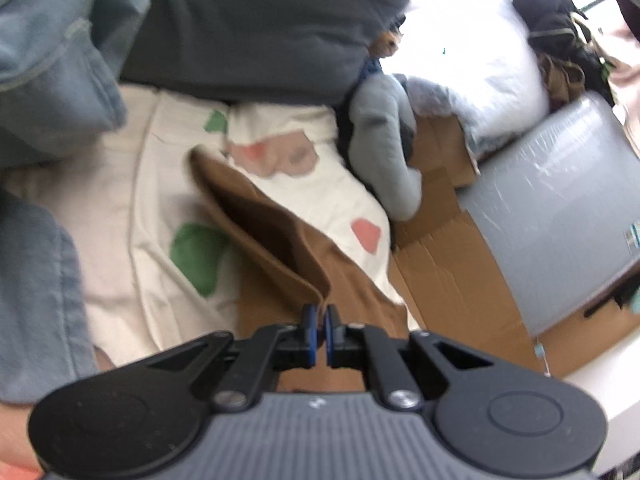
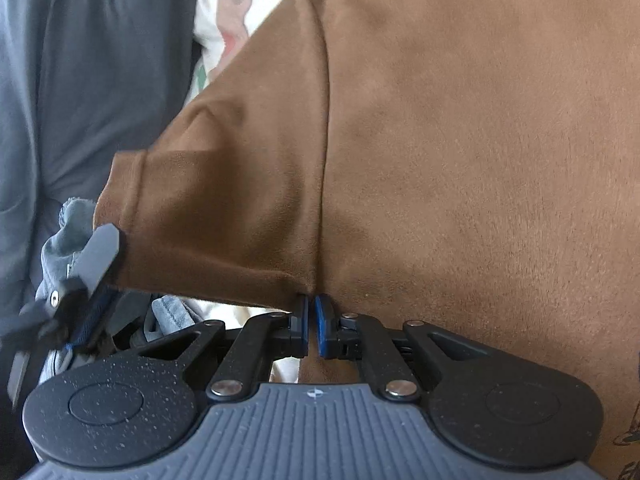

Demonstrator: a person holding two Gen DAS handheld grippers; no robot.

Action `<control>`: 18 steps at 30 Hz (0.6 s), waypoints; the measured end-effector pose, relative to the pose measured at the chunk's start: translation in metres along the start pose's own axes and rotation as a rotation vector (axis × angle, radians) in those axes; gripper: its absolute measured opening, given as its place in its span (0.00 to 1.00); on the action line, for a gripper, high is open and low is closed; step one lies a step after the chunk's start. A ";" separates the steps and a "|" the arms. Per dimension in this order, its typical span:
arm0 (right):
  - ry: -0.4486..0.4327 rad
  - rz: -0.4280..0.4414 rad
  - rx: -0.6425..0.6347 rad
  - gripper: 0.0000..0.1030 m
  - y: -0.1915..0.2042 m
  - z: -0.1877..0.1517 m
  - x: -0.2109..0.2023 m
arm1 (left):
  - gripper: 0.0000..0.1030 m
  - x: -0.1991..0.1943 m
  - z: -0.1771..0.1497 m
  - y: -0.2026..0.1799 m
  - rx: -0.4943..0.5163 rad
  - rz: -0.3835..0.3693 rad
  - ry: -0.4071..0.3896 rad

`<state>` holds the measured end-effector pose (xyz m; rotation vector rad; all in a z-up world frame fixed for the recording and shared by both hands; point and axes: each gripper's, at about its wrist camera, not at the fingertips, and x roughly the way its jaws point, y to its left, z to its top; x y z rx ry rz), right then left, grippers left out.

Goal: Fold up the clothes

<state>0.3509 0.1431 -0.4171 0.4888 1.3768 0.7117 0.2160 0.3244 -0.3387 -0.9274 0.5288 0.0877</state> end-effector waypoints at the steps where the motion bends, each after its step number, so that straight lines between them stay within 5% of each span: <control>1: 0.001 0.002 -0.005 0.09 0.000 0.000 0.000 | 0.04 0.002 -0.002 0.000 -0.008 -0.005 0.012; 14: -0.015 -0.029 -0.167 0.10 0.008 -0.004 -0.011 | 0.05 0.014 -0.007 -0.006 0.012 -0.001 0.129; 17: -0.025 -0.054 -0.228 0.35 0.012 -0.005 -0.020 | 0.16 0.008 0.000 -0.003 0.033 0.015 0.143; 18: -0.028 -0.062 -0.249 0.50 0.014 -0.005 -0.023 | 0.24 0.006 0.002 -0.002 0.039 0.021 0.148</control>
